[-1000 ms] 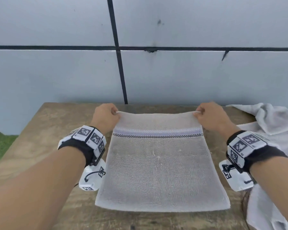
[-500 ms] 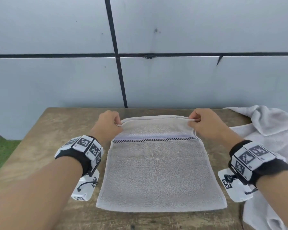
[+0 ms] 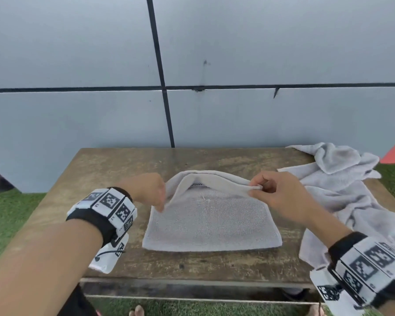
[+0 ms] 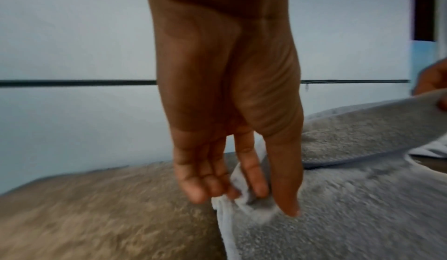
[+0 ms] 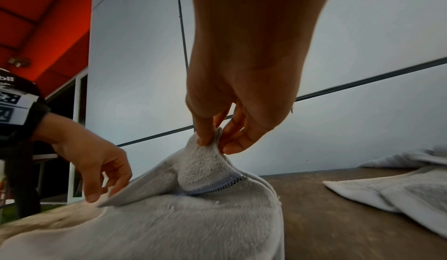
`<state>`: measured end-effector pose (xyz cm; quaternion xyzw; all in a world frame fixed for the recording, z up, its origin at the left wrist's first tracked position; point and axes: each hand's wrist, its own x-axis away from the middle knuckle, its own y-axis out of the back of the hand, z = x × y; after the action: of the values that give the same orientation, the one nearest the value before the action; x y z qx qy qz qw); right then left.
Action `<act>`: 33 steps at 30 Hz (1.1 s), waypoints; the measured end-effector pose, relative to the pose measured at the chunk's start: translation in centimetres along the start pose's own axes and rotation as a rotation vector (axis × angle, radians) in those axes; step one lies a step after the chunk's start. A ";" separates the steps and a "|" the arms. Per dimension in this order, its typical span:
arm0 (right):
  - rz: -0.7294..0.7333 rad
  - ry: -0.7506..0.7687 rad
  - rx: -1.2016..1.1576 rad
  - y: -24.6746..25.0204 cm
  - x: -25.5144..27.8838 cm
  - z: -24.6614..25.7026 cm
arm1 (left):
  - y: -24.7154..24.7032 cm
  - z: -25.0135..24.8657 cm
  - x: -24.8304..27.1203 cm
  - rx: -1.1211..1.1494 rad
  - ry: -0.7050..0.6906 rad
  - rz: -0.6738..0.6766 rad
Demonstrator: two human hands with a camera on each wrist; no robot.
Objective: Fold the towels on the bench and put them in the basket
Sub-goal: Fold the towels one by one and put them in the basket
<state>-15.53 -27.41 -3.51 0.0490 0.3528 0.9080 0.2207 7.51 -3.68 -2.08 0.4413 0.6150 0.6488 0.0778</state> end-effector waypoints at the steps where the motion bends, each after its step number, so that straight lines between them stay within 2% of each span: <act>1: 0.009 0.013 -0.016 -0.3 0.8 0.1 | -0.3 -0.7 0.6 -0.048 -0.015 -0.059; 2: 0.014 0.027 -0.034 -0.6 1.4 0.2 | -0.6 -1.5 1.3 -0.049 -0.060 -0.160; 4: 0.013 0.048 -0.075 -1.4 2.5 0.4 | -1.4 -3.4 2.4 0.149 -0.229 -0.352; 6: -0.010 0.080 -0.069 -2.2 3.2 0.4 | -2.4 -5.6 3.5 0.390 -0.426 -0.374; 9: -0.039 0.142 -0.019 -3.1 3.3 0.2 | -4.8 -8.0 3.3 0.418 -0.590 -0.338; 14: -0.037 0.206 -0.071 -4.1 3.2 1.2 | -7.2 -8.7 1.2 0.472 -0.631 -0.547; 17: -0.023 0.184 -0.154 -4.5 3.1 1.9 | -8.0 -8.5 0.7 0.560 -0.629 -0.637; 22: -0.010 0.098 -0.408 -3.4 2.7 2.2 | -6.2 -8.3 0.1 0.600 -0.644 -0.607; 29: -0.032 0.061 -0.426 -4.4 1.7 2.3 | -5.9 -7.6 0.4 0.528 -0.697 -0.605; 33: -0.063 0.107 -0.358 -4.8 1.1 2.6 | -5.7 -7.3 0.4 0.565 -0.675 -0.591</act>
<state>-14.15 -22.18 -4.77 -0.0506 0.1982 0.9502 0.2352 -0.14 -7.42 -5.81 0.4372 0.8047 0.2304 0.3290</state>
